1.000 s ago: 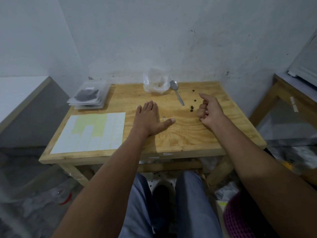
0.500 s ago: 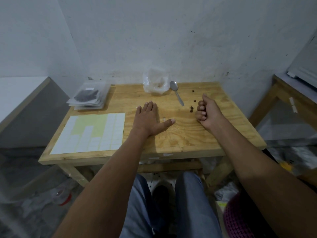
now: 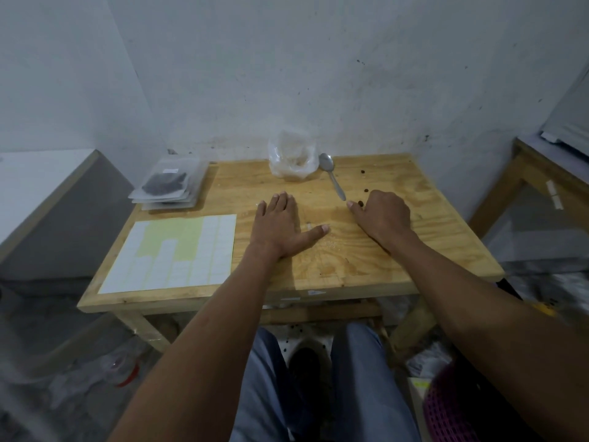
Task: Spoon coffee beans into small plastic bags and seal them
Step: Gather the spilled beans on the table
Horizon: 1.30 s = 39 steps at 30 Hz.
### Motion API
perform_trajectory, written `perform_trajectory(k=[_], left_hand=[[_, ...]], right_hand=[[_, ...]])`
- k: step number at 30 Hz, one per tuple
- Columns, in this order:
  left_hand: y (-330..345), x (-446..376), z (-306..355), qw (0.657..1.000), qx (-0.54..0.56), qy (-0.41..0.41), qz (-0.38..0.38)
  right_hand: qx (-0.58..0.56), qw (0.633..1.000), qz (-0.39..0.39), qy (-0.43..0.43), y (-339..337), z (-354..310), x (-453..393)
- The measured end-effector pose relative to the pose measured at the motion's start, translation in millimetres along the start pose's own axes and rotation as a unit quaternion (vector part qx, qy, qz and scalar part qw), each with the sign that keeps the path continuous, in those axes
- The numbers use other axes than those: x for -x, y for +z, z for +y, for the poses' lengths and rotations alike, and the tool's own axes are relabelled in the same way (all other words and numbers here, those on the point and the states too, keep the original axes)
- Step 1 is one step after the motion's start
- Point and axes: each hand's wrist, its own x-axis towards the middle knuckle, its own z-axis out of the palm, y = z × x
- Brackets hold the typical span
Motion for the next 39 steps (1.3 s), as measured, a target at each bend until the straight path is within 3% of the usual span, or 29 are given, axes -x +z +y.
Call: perform_trajectory(k=[3, 8, 10, 12, 13, 14, 17, 19, 21, 25, 26, 27, 28, 31, 32, 34, 39], left_hand=[[-1, 0, 0, 1.000, 0.004, 0.000, -0.001], [-1, 0, 0, 1.000, 0.000, 0.001, 0.000], [-1, 0, 0, 1.000, 0.001, 0.002, 0.001], [0, -1, -1, 1.000, 0.003, 0.002, 0.003], [0, -1, -1, 1.000, 0.003, 0.003, 0.005], [0, -1, -1, 1.000, 0.002, 0.004, 0.006], [0, 0, -1, 1.000, 0.006, 0.003, 0.006], [0, 0, -1, 1.000, 0.007, 0.002, 0.010], [1, 0, -1, 1.000, 0.006, 0.002, 0.012], [2, 0, -2, 1.000, 0.005, 0.005, 0.014], [2, -1, -2, 1.000, 0.005, 0.005, 0.014], [2, -1, -2, 1.000, 0.005, 0.005, 0.015], [2, -1, -2, 1.000, 0.005, 0.005, 0.016], [3, -2, -2, 1.000, 0.001, 0.006, 0.015], [3, -1, -2, 1.000, 0.001, 0.005, 0.014], [2, -1, -1, 1.000, 0.000, 0.004, 0.012], [1, -1, 0, 1.000, 0.000, 0.004, 0.010]], right_hand=[[0.044, 0.998, -0.016, -0.034, 5, -7, -3], [0.017, 0.999, -0.023, -0.040, 6, -7, -5], [-0.060, 0.998, -0.016, -0.012, 2, -5, -4], [-0.251, 0.966, 0.009, 0.066, -5, -7, -3], [-0.365, 0.922, 0.024, 0.129, -9, -10, -3], [-0.480, 0.855, 0.028, 0.197, -14, -12, -5], [-0.756, 0.578, -0.046, 0.302, -19, -9, -7], [-0.835, 0.447, -0.085, 0.310, -16, -4, -6], [-0.862, 0.382, -0.100, 0.317, -13, -2, -5], [-0.854, 0.356, -0.079, 0.371, -15, -5, -10], [-0.843, 0.371, -0.069, 0.384, -15, -6, -12], [-0.820, 0.414, -0.061, 0.391, -16, -7, -14], [-0.772, 0.501, -0.047, 0.389, -16, -8, -16], [-0.450, 0.851, 0.011, 0.271, -8, -4, -18], [-0.331, 0.923, 0.021, 0.195, -2, 0, -17], [-0.171, 0.980, 0.030, 0.094, 7, 6, -15], [-0.042, 0.998, 0.025, 0.043, 15, 3, -19]])
